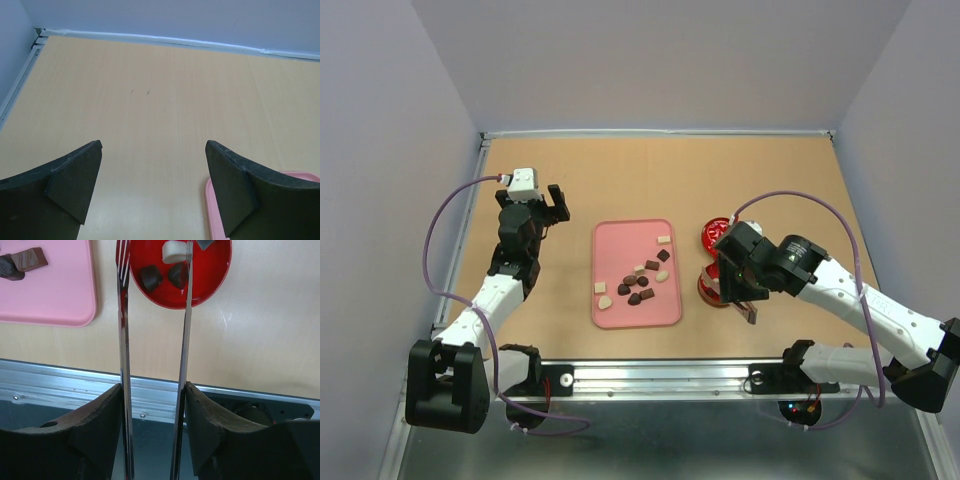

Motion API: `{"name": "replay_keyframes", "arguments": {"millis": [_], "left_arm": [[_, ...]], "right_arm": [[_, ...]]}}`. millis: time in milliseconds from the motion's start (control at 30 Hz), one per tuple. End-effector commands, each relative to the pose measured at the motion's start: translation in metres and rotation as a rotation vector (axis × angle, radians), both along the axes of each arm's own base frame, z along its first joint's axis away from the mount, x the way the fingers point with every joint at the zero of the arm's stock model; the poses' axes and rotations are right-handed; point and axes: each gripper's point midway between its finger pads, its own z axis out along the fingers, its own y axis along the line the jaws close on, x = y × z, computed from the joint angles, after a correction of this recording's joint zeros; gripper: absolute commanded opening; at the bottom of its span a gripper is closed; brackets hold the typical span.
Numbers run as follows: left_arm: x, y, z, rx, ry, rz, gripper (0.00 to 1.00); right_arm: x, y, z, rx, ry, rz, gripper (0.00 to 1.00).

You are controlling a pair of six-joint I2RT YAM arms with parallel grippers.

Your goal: Pack the chocolate

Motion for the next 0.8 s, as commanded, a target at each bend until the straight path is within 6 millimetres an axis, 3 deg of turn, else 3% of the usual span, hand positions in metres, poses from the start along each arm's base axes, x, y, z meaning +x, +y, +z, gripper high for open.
{"name": "replay_keyframes", "arguments": {"millis": [0,233,367,500,767], "left_arm": [[0.001,0.002,0.022,-0.014,-0.074,0.004,0.96],[0.001,0.002,0.022,-0.015,-0.071,0.004,0.96],[0.001,0.002,0.022,-0.015,-0.071,0.004,0.96],[0.001,0.002,0.020,-0.012,-0.068,0.004,0.96],[0.001,0.002,0.020,-0.011,-0.066,0.005,0.96]], "right_arm": [[0.009,0.005,0.011,0.037,-0.053,-0.008,0.55],[0.026,0.007,0.035,0.046,-0.143,-0.010,0.51],[0.042,0.021,0.054,0.071,-0.213,0.030,0.50],[0.063,0.049,0.069,0.123,-0.282,0.121,0.49],[0.083,0.116,0.046,0.222,-0.240,0.297,0.49]]}}
